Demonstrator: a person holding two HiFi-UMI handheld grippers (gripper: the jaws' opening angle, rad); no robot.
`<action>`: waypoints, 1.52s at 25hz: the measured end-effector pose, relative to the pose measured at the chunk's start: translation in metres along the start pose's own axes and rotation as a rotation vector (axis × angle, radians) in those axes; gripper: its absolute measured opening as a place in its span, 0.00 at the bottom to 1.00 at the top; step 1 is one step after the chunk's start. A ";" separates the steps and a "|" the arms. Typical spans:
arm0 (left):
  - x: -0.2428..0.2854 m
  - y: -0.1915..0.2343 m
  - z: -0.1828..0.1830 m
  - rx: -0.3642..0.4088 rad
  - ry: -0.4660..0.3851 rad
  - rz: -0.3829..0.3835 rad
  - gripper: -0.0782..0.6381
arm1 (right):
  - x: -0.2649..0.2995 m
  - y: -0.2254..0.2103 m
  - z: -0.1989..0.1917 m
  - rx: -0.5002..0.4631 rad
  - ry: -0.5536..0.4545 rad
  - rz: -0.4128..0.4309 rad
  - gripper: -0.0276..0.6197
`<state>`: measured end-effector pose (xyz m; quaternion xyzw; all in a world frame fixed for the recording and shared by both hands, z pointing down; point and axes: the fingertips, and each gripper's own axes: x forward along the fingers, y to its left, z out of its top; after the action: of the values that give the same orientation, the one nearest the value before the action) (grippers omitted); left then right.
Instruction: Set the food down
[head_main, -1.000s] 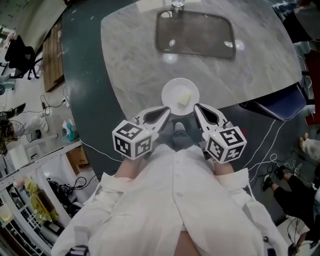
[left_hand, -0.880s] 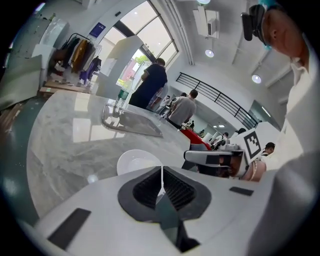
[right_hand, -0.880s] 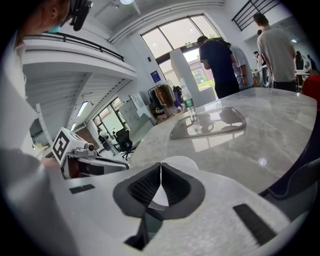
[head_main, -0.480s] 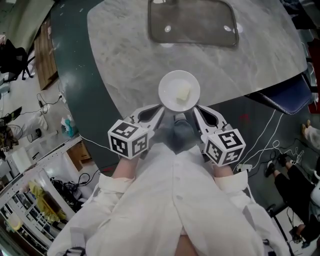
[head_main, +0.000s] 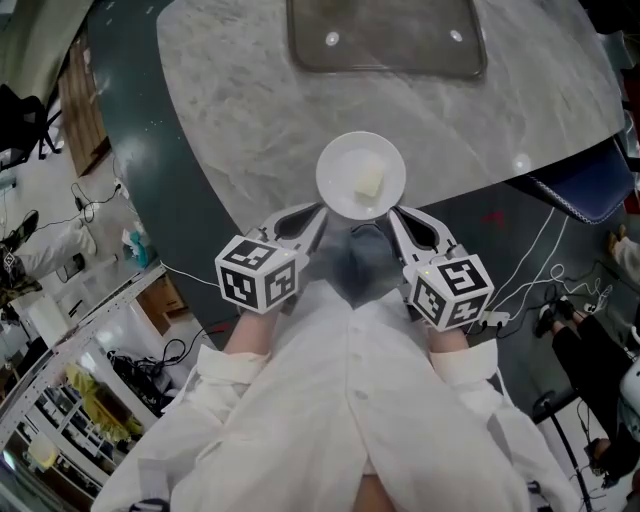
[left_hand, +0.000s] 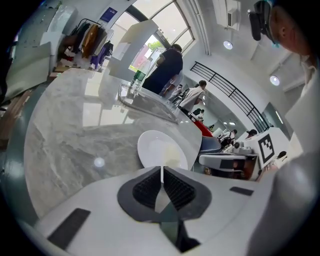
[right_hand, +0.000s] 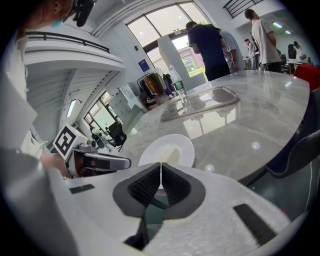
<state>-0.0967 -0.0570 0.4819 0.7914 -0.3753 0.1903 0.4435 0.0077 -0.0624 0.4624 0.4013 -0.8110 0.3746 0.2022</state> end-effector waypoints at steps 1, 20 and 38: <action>0.001 0.002 0.000 0.002 0.005 0.003 0.14 | 0.001 -0.002 -0.001 0.006 0.004 -0.003 0.05; 0.018 0.013 -0.004 -0.024 0.039 0.059 0.18 | 0.013 -0.026 -0.010 0.067 0.049 -0.057 0.16; 0.024 0.019 -0.005 -0.117 0.044 0.057 0.27 | 0.025 -0.033 -0.025 0.121 0.113 -0.055 0.20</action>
<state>-0.0953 -0.0693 0.5107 0.7486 -0.3985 0.1978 0.4916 0.0203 -0.0687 0.5091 0.4130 -0.7629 0.4394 0.2331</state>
